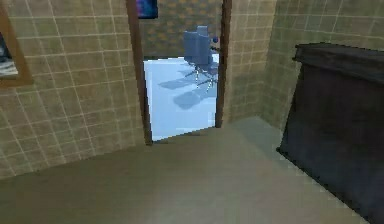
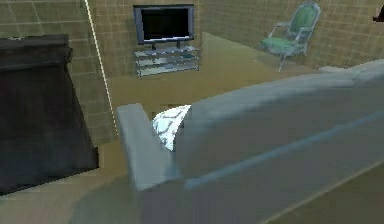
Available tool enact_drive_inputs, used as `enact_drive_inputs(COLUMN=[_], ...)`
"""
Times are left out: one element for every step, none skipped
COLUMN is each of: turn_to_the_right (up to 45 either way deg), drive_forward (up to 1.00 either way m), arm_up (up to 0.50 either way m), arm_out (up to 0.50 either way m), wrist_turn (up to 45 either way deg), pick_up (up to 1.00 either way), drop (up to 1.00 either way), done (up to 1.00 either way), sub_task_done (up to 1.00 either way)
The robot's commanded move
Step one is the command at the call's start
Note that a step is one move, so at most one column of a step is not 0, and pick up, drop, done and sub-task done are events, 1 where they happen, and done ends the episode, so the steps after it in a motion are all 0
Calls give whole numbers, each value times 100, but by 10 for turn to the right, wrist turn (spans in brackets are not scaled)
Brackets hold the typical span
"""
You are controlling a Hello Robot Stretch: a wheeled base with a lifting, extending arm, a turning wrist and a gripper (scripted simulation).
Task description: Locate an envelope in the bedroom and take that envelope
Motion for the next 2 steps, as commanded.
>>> enact_drive_inputs(turn_to_the_right=[0, 30], drive_forward=[100, 0], arm_up=[0, 0], arm_out=[0, 0], wrist_turn=[0, 0], pick_up=[0, 0], drop=[0, 0], done=[0, 0], sub_task_done=[0, 0])
